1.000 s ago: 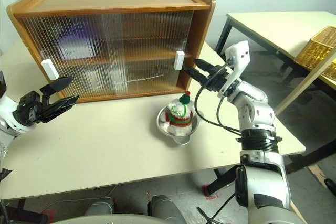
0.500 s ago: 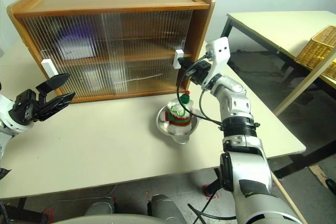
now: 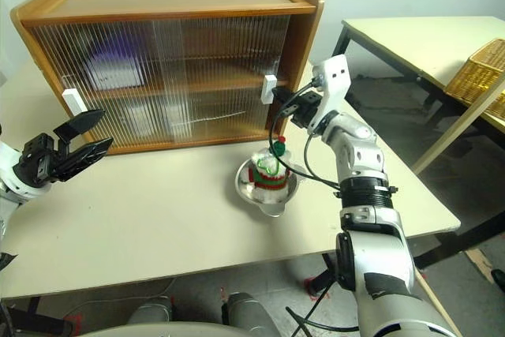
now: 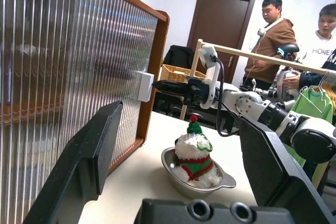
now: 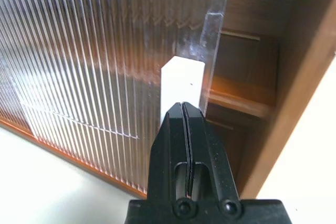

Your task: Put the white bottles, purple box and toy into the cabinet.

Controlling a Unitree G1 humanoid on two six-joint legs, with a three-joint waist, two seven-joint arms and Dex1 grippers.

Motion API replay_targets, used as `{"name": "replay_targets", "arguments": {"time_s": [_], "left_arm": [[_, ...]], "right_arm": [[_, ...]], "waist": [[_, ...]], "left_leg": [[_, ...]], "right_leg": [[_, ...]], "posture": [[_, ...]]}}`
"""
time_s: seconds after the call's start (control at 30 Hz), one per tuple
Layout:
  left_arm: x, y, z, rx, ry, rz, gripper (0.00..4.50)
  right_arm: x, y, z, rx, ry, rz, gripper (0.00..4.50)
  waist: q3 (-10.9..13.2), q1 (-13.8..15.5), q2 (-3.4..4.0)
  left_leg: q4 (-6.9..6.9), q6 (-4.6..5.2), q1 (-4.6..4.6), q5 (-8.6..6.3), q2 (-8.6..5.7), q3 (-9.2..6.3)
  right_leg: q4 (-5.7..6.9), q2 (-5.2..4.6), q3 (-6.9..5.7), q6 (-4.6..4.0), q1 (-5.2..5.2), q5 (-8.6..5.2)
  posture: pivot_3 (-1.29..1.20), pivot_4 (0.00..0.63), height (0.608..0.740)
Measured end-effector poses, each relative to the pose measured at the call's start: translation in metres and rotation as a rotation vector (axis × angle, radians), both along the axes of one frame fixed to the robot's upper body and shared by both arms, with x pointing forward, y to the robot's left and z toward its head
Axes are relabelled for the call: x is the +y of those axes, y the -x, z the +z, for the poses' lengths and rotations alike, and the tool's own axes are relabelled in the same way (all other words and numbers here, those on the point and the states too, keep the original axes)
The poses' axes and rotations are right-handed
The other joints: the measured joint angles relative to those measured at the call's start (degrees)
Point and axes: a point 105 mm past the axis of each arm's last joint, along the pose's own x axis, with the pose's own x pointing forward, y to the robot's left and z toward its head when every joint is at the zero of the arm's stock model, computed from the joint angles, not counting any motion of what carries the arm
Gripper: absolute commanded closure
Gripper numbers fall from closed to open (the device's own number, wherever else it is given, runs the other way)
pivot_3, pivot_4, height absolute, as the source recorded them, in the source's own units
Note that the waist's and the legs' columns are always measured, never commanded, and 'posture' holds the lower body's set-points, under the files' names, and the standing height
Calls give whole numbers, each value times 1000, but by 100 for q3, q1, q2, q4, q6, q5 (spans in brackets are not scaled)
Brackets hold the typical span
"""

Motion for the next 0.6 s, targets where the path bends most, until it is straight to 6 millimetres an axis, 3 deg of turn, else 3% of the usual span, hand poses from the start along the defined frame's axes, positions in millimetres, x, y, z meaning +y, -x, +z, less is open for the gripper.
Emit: {"name": "replay_targets", "arguments": {"time_s": [0.37,0.6], "left_arm": [[-2,-1,4,-15,7,-2,0],[-2,-2,4,-15,6,4,0]], "right_arm": [[-11,-6,-4,26,11,-60,4463],[9,-14,5,0,-21,-27,4463]], "waist": [[0,1,0],[0,1,0]], "left_leg": [[-7,0,0,0,1,0],[-12,0,-1,0,2,-1]], "right_leg": [[0,0,1,7,-3,-7],[0,1,0,7,-8,-7]], "posture": [[-40,6,740],[-38,7,740]]}}
